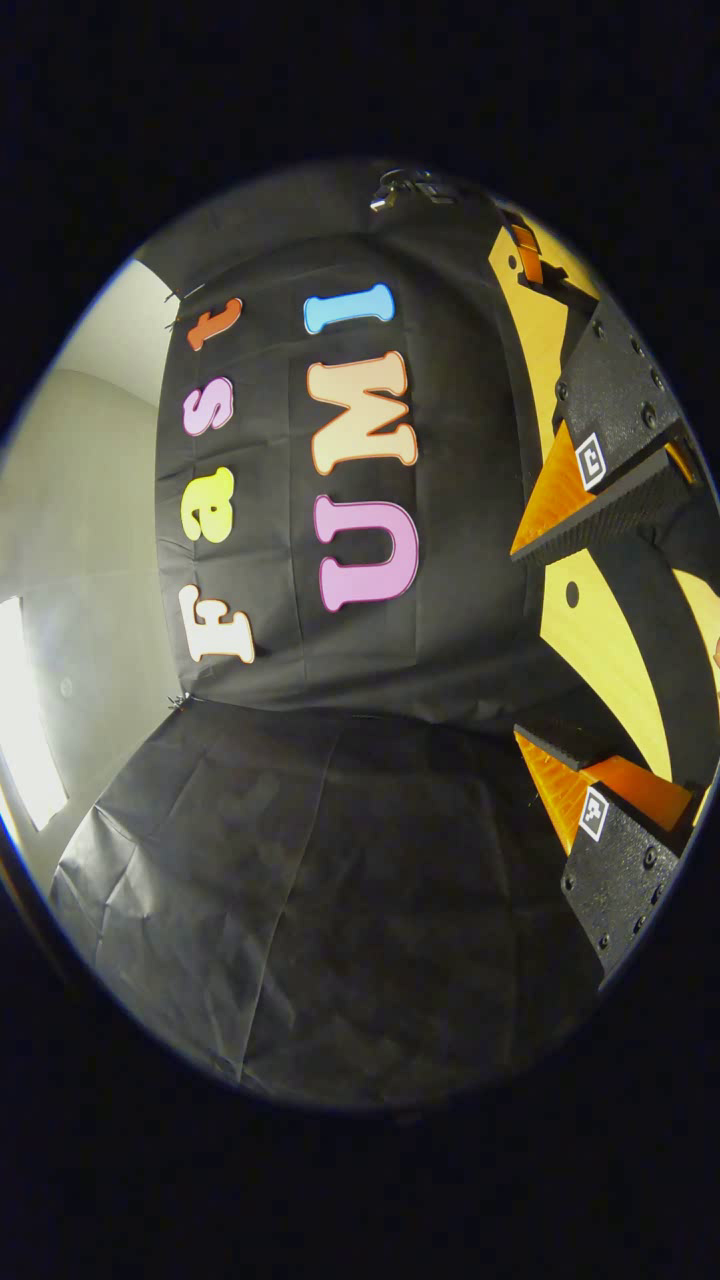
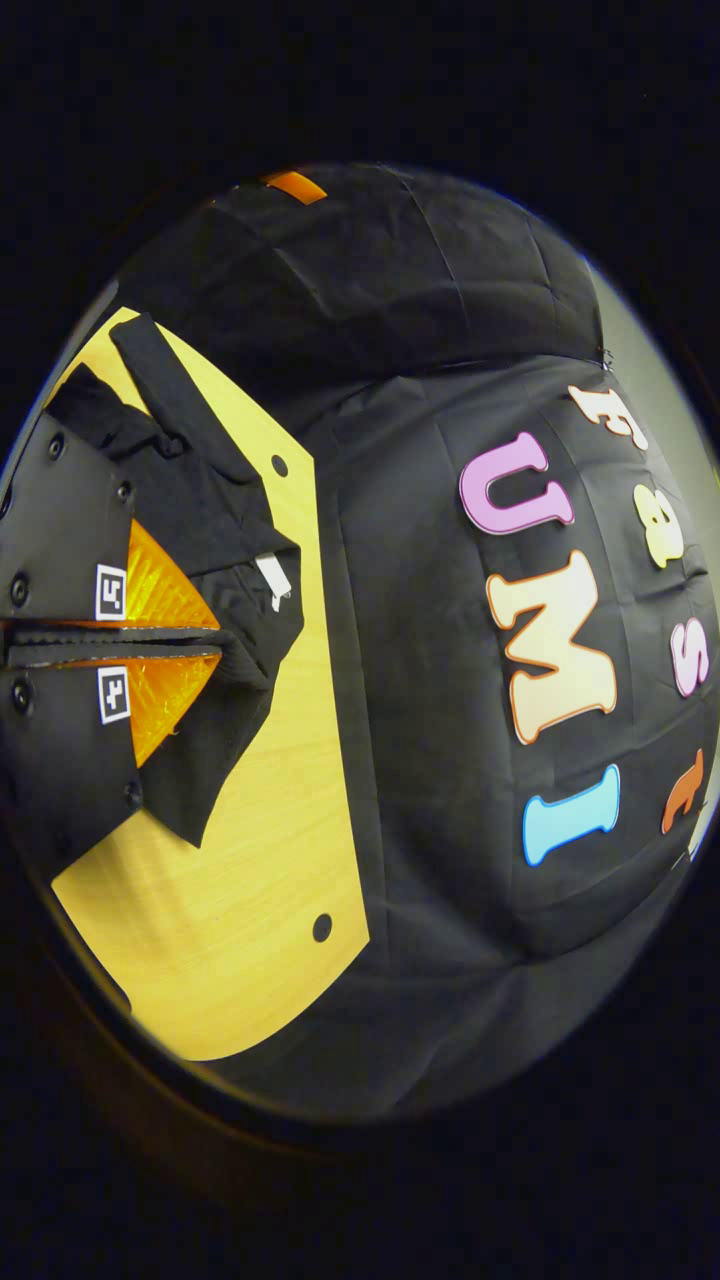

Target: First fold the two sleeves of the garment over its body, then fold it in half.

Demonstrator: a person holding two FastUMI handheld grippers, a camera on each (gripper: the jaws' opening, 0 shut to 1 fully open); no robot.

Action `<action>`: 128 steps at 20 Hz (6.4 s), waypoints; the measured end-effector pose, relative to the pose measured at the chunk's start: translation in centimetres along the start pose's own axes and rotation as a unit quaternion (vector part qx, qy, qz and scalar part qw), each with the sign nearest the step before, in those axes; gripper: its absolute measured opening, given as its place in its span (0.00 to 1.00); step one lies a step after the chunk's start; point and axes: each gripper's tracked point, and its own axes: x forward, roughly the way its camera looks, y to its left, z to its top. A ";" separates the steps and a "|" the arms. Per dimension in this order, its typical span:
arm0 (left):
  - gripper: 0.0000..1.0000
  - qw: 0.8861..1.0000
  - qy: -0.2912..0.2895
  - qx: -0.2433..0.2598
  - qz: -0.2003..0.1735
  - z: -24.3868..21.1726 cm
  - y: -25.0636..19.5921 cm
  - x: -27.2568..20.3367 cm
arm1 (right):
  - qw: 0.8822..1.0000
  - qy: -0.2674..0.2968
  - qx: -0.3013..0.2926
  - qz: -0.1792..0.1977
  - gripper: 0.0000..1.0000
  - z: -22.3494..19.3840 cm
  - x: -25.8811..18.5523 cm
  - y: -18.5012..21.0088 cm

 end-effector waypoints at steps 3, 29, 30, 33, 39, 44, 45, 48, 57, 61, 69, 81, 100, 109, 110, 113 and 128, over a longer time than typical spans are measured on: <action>0.92 1.000 0.003 0.001 0.005 -0.7 2.2 0.6 | 1.000 -0.003 -0.013 0.009 0.02 0.4 1.1 3.3; 0.93 0.998 0.061 -0.023 0.015 -6.7 11.9 4.8 | 0.994 0.006 -0.077 0.077 0.27 0.2 10.2 24.5; 0.92 0.998 0.063 -0.023 0.021 -7.1 12.2 4.5 | 0.993 -0.016 -0.085 0.079 0.51 1.1 10.0 24.5; 0.92 0.995 0.089 -0.014 0.036 -9.1 12.9 3.4 | 0.988 -0.068 -0.119 0.074 1.00 3.8 7.6 23.5; 0.92 0.979 0.197 -0.008 0.050 -17.2 14.3 0.8 | 0.989 -0.078 -0.116 0.055 0.98 3.1 4.3 19.5; 0.94 0.957 0.284 0.006 0.052 -24.1 14.4 -2.0 | 0.993 -0.050 -0.107 0.027 0.98 0.8 3.2 16.0; 0.94 0.952 0.300 0.003 0.052 -25.3 14.4 -2.4 | 0.993 -0.045 -0.105 0.023 0.98 0.6 3.1 15.4; 0.93 0.934 0.355 -0.006 0.050 -28.6 14.0 -4.3 | 0.994 -0.039 -0.106 0.010 0.98 0.2 2.5 14.3; 0.93 0.902 0.429 -0.014 0.053 -34.8 14.3 -7.4 | 0.993 -0.028 -0.114 -0.005 0.98 -0.4 2.2 13.5; 0.94 0.900 0.432 -0.021 0.049 -35.1 13.9 -7.6 | 0.993 -0.032 -0.115 -0.008 0.97 -0.1 1.9 13.1; 0.38 0.905 0.424 -0.018 0.009 -35.1 11.0 -7.2 | 0.992 -0.035 -0.116 -0.015 0.98 0.1 0.8 11.6; 0.00 0.949 0.308 -0.065 -0.024 -24.6 7.0 1.3 | 0.995 -0.046 -0.089 -0.021 0.98 -0.5 -2.1 8.6; 0.00 0.948 0.222 -0.042 -0.226 -15.4 -14.6 8.2 | 0.991 -0.070 0.002 -0.116 0.97 -3.2 -10.9 -3.8; 0.00 0.922 0.216 -0.023 -0.321 -14.6 -27.1 7.7 | 0.982 -0.072 0.047 -0.169 0.98 -5.5 -15.0 -10.5; 0.00 0.919 0.215 -0.023 -0.331 -14.6 -28.5 7.4 | 0.981 -0.073 0.050 -0.175 0.94 -5.7 -15.5 -11.1; 0.00 0.908 0.220 -0.021 -0.355 -15.1 -32.0 6.7 | 0.978 -0.072 0.057 -0.189 0.98 -6.2 -16.7 -12.6; 1.00 0.882 0.232 -0.016 -0.411 -14.3 -40.1 1.9 | 0.983 -0.066 0.055 -0.164 0.98 -8.6 -18.1 -14.0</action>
